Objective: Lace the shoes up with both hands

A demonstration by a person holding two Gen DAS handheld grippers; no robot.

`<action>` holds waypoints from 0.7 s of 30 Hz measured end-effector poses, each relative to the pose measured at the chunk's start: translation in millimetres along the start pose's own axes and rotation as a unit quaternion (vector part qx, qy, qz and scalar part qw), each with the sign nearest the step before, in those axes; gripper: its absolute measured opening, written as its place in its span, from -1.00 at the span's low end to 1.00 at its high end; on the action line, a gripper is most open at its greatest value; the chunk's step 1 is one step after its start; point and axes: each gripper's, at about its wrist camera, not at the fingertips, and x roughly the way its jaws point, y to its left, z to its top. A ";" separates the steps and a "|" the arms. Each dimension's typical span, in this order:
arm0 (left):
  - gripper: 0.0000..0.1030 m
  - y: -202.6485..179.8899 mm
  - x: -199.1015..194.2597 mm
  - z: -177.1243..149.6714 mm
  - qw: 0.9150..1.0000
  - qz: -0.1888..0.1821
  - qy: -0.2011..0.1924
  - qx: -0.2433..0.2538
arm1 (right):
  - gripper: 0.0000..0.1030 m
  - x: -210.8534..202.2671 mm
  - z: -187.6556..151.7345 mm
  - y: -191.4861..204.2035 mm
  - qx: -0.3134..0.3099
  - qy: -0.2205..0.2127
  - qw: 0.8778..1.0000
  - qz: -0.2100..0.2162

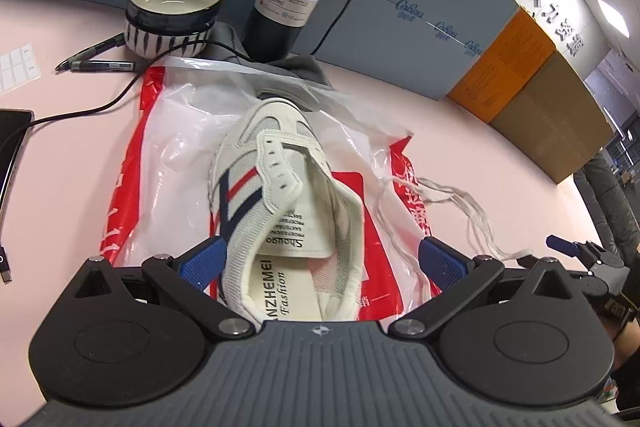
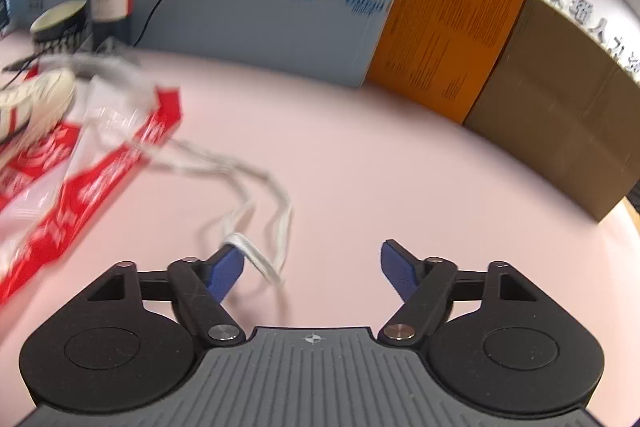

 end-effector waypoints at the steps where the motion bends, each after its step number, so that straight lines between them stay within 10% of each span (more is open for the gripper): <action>1: 1.00 -1.6 0.3 -0.4 1.000 0.004 0.001 0.004 | 0.55 -2.8 -4.8 2.5 0.000 -0.002 1.000 0.005; 10: 1.00 -6.1 -4.1 -3.1 1.000 0.019 -0.006 0.010 | 0.82 -26.3 0.3 26.8 0.004 -0.075 0.995 0.070; 21: 1.00 2.8 -20.5 -15.3 0.999 0.039 -0.015 -0.008 | 0.84 -25.4 28.8 92.9 -0.005 -0.092 0.949 0.301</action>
